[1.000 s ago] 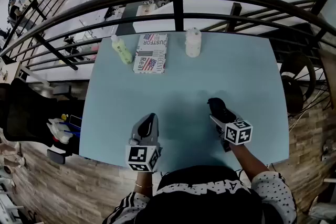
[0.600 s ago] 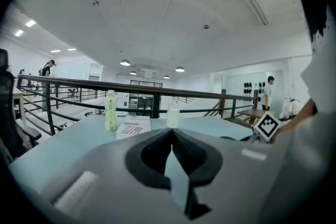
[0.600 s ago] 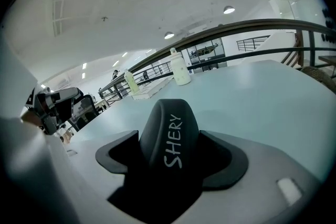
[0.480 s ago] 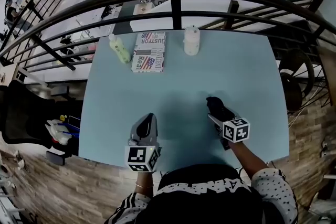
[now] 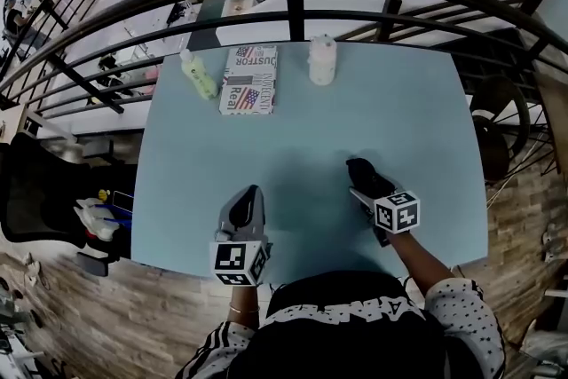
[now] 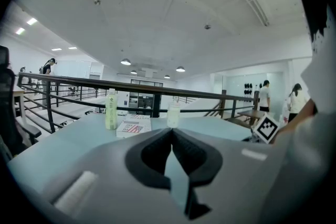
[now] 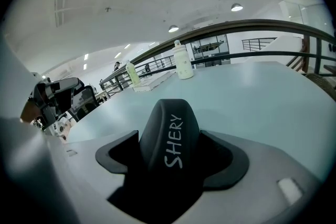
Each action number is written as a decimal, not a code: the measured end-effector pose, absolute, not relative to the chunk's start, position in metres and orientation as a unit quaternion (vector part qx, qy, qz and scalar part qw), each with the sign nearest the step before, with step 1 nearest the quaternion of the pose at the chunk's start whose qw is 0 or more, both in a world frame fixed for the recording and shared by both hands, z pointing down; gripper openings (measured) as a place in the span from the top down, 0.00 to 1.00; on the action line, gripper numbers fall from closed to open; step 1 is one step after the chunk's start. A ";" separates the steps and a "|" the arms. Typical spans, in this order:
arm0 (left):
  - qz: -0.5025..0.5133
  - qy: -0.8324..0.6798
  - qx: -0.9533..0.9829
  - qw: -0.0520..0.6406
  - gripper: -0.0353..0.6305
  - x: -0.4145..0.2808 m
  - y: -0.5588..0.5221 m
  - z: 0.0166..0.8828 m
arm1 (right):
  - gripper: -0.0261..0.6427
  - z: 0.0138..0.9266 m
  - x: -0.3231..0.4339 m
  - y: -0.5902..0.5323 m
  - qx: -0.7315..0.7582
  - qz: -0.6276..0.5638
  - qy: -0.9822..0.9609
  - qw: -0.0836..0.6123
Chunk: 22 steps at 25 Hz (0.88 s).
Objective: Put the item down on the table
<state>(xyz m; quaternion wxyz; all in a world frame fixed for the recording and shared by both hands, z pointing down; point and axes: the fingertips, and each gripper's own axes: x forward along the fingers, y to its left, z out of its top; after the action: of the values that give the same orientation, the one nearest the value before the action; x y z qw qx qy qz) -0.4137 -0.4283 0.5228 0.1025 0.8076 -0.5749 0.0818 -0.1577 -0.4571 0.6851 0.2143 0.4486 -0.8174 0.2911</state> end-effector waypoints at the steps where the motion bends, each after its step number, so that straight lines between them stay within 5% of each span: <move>1: 0.081 -0.575 0.807 0.103 0.95 -0.415 -0.428 0.522 | 0.41 0.686 -0.158 -0.457 0.448 0.292 -0.817 0.216; 22: 0.081 -0.578 0.806 0.103 0.95 -0.415 -0.421 0.522 | 0.41 0.699 -0.162 -0.454 0.436 0.282 -0.814 0.261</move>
<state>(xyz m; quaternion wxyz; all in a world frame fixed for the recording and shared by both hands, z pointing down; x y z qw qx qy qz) -0.4153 -0.4214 0.5222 0.1029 0.8058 -0.5776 0.0806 -0.1621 -0.4537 0.6986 0.2606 0.4364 -0.8137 0.2821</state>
